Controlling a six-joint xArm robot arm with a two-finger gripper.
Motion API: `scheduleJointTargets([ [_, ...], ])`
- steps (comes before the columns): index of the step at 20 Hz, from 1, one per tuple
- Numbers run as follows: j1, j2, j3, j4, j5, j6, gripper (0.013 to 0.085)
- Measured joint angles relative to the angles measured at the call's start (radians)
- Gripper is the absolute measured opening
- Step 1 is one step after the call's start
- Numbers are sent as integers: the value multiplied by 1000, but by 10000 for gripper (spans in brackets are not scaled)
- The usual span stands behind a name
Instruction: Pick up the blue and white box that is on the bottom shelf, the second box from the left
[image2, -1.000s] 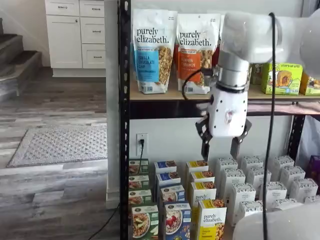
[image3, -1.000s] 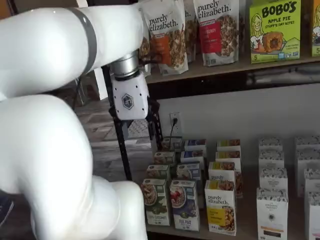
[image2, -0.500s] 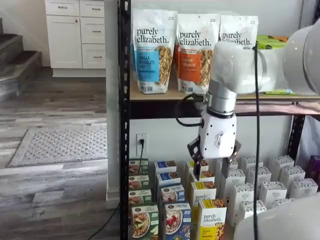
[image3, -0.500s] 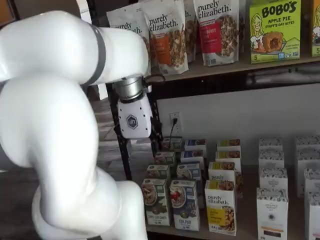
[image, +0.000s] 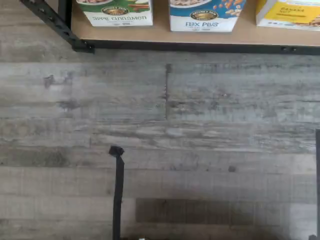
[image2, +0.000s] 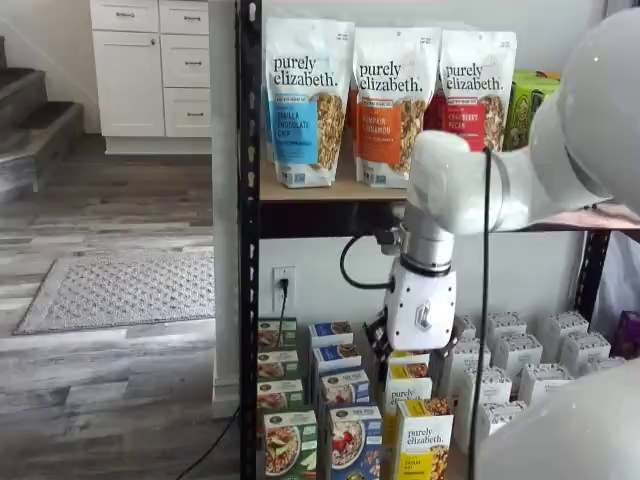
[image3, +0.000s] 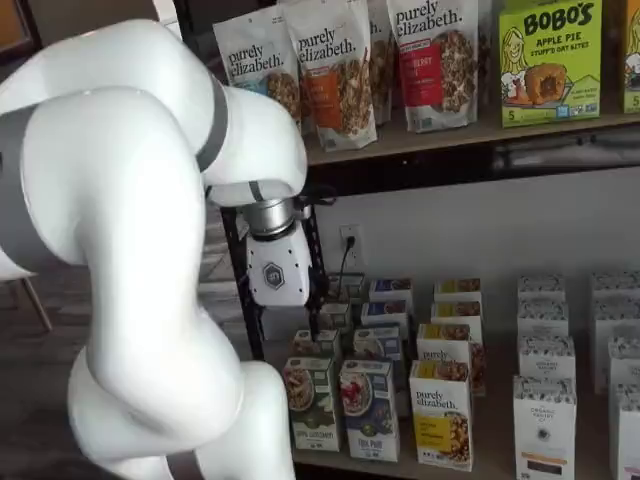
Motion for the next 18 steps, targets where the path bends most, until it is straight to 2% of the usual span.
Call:
scheduleJointTargets([
  [8,-7,130,28,-3,-171,-13,850],
  [18,-28,240,31,1,-287,-41,850],
])
